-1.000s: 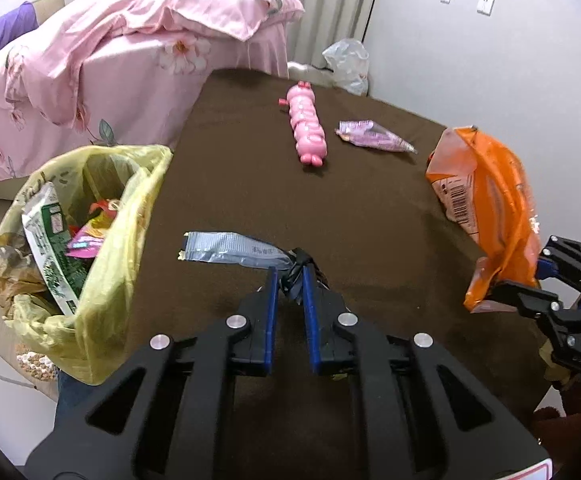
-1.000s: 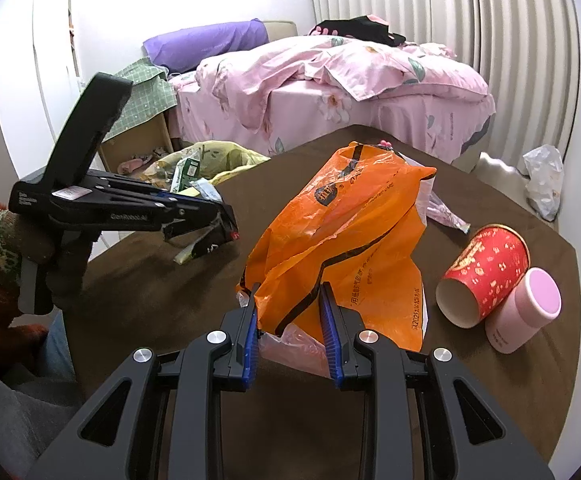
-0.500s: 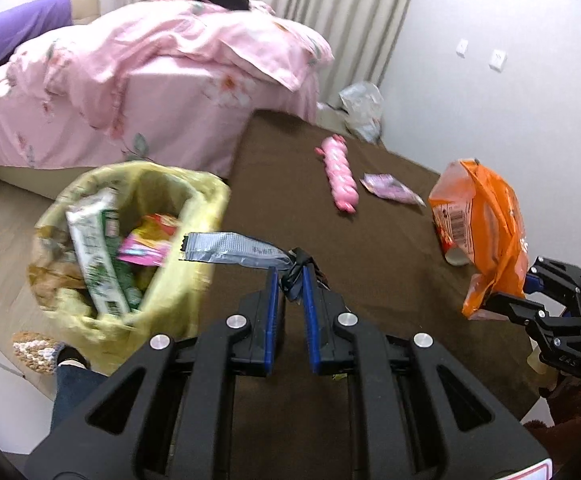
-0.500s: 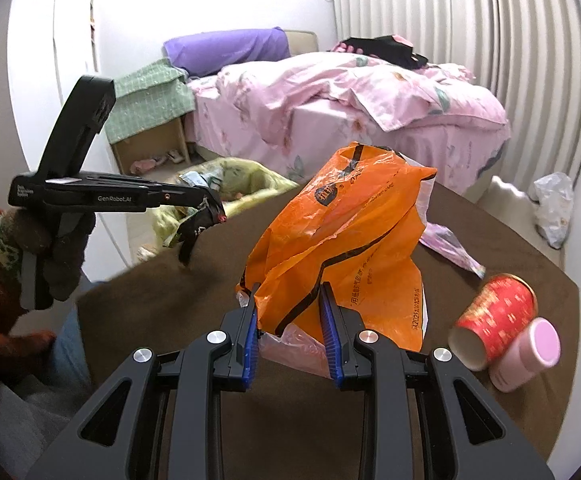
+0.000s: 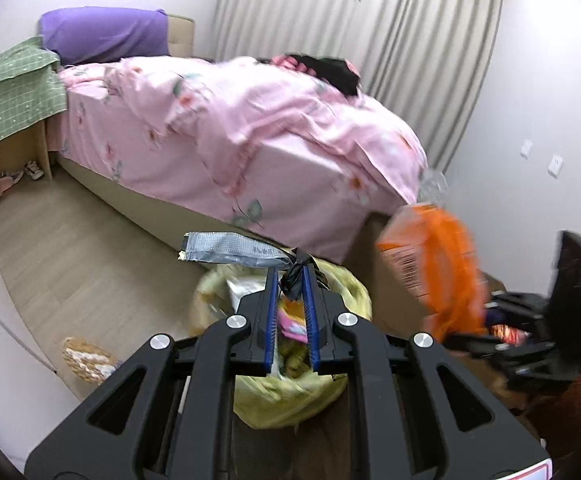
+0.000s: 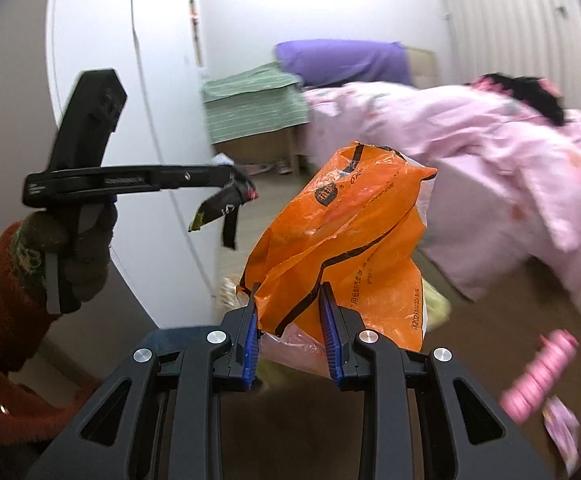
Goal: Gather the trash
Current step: 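Carry the wrapper and orange bag over the yellow trash bag and open both tools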
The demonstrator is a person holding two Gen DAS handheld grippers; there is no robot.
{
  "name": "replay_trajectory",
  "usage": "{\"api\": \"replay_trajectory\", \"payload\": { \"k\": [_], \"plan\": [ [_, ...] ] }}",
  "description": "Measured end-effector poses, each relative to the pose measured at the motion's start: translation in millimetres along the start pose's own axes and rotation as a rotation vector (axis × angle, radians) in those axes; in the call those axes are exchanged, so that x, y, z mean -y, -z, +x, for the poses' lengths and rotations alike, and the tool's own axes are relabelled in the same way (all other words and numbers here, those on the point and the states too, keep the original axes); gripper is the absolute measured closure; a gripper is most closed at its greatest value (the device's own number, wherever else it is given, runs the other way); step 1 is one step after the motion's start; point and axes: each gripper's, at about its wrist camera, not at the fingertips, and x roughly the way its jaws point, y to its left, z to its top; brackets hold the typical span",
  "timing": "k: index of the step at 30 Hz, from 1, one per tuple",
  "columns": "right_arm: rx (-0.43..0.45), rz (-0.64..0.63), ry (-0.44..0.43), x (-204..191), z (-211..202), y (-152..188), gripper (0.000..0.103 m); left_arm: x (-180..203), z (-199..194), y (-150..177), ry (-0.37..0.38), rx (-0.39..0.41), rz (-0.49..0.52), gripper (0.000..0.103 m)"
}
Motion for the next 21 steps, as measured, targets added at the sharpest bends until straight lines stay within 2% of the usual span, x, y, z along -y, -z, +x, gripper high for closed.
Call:
{"api": "replay_trajectory", "payload": {
  "k": [3,6,10,13,16,21],
  "plan": [
    [-0.062,0.019,-0.139,14,49,-18,0.076,-16,5,-9,0.014,0.020,-0.029,0.091],
    [-0.175,0.055,-0.195,36,98,-22,0.076,-27,26,-14,0.093,0.008,-0.081,0.091],
    [-0.334,0.039,-0.109,62,141,-12,0.076,-24,72,-8,0.165,-0.055,-0.075,0.091],
    [-0.392,0.024,-0.115,72,151,0,0.076,-22,120,9,0.185,-0.164,-0.072,0.091],
    [-0.427,-0.012,-0.101,69,151,13,0.076,-20,156,33,0.151,-0.275,-0.035,0.091],
    [-0.477,-0.024,-0.104,75,162,27,0.076,-25,176,54,0.101,-0.357,-0.019,0.091]
  ]
}}
